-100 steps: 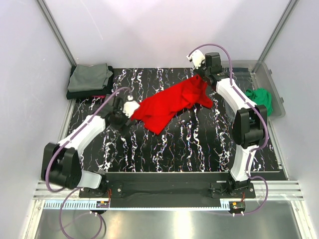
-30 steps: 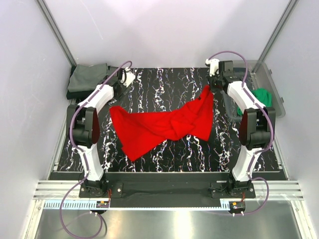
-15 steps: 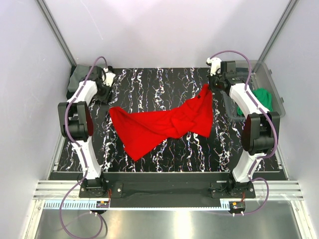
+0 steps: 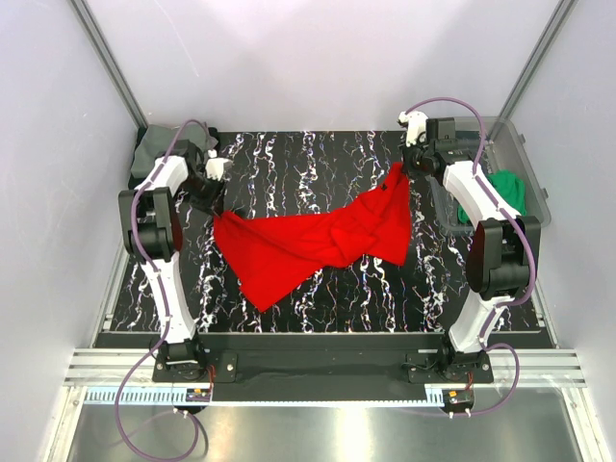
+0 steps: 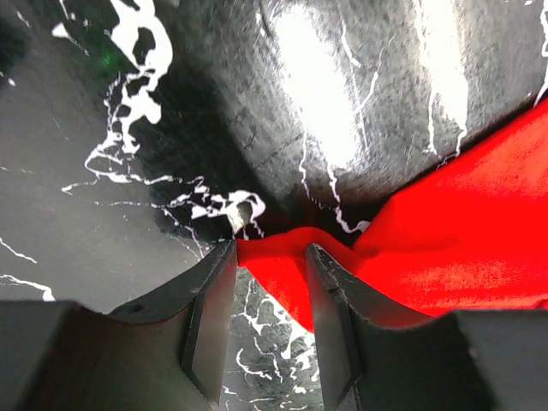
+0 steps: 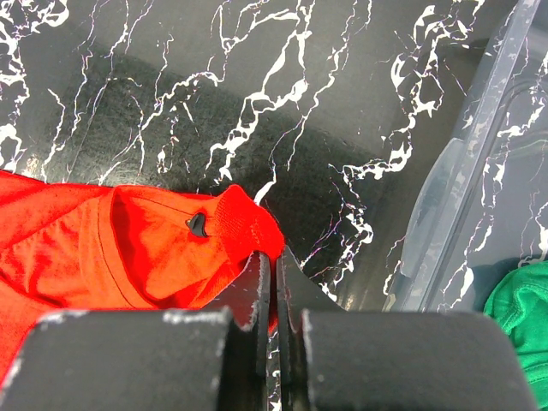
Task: Fold and stack the t-shirts
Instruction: Flatten the tshirt out
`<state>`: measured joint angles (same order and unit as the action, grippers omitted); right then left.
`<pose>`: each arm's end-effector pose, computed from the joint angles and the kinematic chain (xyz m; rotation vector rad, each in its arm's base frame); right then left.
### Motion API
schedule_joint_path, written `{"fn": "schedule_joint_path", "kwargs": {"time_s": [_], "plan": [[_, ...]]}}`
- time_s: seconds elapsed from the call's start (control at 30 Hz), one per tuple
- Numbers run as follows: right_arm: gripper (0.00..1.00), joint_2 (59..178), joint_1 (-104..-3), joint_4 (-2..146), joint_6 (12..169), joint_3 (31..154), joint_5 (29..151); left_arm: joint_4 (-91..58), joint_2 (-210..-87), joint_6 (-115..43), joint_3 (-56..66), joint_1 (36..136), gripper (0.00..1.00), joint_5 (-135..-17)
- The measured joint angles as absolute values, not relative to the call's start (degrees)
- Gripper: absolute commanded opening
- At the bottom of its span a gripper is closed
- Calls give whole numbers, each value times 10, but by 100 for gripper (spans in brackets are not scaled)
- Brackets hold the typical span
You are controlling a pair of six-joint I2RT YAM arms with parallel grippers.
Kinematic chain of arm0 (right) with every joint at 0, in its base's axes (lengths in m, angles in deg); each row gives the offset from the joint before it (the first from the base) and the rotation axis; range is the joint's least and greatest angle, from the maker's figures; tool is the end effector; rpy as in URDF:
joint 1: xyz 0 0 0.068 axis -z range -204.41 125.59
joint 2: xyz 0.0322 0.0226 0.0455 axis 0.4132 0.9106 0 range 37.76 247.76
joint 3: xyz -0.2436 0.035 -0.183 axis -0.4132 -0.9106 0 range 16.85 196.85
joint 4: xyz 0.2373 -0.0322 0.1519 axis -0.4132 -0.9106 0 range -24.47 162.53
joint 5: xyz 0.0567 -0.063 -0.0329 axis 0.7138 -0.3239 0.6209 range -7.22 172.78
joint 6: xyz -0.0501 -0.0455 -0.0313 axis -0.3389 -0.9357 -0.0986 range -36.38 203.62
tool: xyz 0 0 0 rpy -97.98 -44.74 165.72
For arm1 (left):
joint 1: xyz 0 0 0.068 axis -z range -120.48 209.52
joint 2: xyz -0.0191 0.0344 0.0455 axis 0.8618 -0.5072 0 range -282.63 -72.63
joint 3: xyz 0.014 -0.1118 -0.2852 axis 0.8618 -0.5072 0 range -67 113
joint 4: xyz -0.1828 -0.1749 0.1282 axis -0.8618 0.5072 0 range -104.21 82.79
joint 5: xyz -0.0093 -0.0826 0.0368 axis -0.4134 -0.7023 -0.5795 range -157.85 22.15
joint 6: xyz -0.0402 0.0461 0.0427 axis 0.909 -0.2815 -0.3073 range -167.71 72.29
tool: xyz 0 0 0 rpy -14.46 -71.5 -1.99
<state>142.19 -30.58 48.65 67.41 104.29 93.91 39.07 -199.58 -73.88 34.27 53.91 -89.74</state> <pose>0.4672 0.0626 0.2932 -0.5397 2.2063 0.1296 0.4929 0.0251 0.1604 0.5549 2.7646 -0.4499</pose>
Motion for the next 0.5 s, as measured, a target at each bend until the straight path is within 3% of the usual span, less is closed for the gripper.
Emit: {"fn": "schedule_joint_path", "kwargs": {"time_s": [0.4,0.47,0.5], "plan": [[0,1421,-306,486,674,1038,940,404,-2021,-751,379,523,40,-916],[0,1421,-306,486,674,1038,940,403,-2024,-751,383,522,36,-917],[0,1421,-306,486,674,1038,940,404,-2026,-752,385,522,28,-917]]}}
